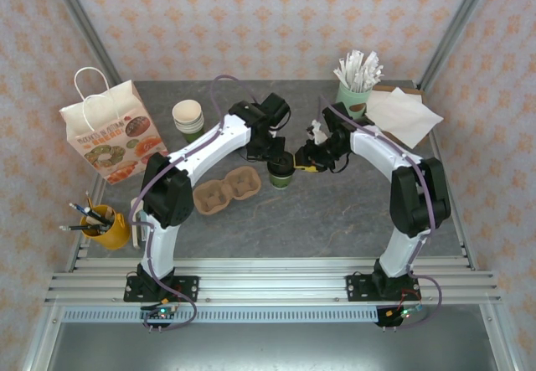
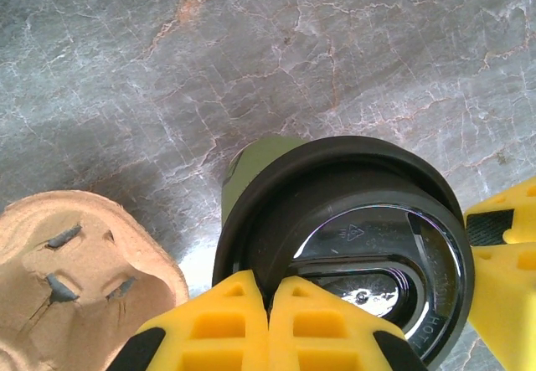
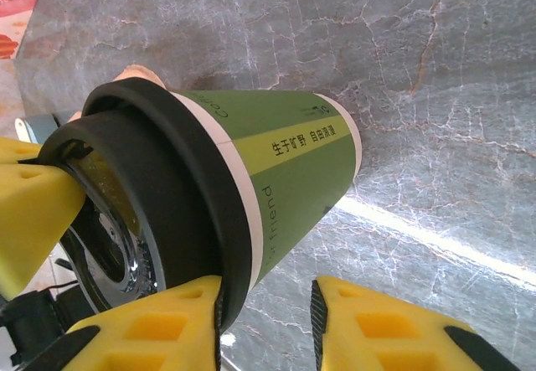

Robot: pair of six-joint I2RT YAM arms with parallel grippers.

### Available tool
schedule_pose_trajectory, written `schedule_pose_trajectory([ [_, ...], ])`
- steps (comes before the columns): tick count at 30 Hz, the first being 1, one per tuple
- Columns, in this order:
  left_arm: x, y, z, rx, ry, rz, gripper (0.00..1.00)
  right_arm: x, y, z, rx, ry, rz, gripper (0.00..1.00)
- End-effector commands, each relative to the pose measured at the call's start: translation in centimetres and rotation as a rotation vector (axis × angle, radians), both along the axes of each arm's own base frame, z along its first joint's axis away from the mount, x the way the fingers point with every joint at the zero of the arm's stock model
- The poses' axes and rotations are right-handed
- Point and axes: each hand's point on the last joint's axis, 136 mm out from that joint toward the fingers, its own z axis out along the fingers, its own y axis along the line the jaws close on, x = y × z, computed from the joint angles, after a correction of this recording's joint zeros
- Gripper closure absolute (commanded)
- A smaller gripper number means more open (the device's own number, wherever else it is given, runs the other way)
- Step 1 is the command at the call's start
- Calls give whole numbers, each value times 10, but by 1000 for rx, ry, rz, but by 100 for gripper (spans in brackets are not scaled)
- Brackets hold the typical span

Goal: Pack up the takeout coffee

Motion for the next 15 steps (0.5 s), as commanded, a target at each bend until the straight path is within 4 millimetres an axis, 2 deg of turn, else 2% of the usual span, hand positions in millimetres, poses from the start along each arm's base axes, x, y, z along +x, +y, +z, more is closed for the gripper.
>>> schedule_pose_trajectory([
  [1, -17, 0, -37, 31, 99, -36, 100, -38, -48, -73, -343, 146, 9, 68],
  [4, -25, 11, -47, 78, 122, -41, 100, -46, -61, -90, -444, 152, 27, 66],
  [9, -49, 36, -82, 166, 182, -34, 100, -66, -71, -126, -544, 212, 23, 67],
  [13, -59, 57, -96, 237, 173, -20, 100, -58, -88, -123, -642, 161, -3, 67],
  [15, -68, 65, -106, 260, 196, -21, 100, -61, -95, -128, -676, 162, 5, 66],
])
